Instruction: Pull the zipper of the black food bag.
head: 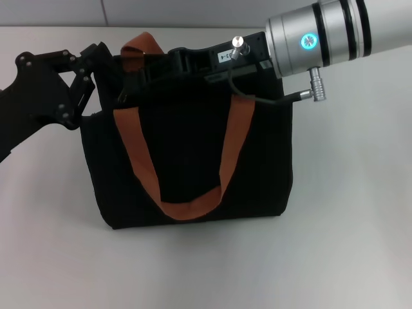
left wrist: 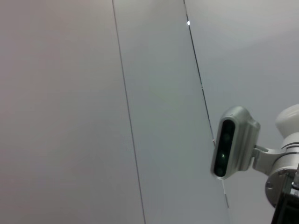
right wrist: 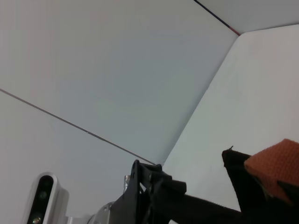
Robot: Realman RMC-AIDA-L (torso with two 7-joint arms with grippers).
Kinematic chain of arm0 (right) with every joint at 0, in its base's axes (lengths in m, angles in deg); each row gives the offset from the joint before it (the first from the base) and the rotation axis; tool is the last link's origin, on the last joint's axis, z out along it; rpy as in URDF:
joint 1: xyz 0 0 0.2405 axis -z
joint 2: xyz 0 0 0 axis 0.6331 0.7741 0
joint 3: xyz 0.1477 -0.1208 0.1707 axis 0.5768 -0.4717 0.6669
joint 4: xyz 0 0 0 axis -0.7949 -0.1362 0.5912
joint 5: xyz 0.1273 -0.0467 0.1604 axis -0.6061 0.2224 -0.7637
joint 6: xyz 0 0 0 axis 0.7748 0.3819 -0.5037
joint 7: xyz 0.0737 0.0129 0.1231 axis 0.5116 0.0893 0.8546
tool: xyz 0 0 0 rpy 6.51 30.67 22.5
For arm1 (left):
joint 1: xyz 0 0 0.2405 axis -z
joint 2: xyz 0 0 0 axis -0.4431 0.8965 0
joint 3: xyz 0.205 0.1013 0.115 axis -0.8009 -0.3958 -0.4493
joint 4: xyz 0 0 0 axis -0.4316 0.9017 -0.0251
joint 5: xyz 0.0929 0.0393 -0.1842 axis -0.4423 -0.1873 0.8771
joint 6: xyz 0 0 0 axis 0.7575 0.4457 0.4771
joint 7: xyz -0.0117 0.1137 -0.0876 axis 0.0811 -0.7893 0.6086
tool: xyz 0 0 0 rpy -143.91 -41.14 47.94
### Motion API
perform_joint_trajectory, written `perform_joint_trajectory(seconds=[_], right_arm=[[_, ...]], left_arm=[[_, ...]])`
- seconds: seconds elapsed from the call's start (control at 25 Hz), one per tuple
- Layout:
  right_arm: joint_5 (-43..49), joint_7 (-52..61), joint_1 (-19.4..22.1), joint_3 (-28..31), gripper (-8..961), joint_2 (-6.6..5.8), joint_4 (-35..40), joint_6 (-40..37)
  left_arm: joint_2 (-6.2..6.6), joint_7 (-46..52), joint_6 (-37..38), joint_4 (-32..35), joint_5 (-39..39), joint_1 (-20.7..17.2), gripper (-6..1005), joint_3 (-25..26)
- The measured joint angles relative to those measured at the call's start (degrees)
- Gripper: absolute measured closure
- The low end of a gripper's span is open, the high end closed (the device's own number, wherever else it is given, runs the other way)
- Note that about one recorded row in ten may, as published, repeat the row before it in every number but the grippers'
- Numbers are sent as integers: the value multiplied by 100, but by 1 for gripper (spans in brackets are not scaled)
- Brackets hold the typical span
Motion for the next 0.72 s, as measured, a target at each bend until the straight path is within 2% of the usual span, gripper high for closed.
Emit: perform_joint_trajectory(seconds=[0.72], right_arm=[[-105,-68,34,-19,572,54,-7,106]], left_arm=[[-4,1,36,-85,1,81,965,2]])
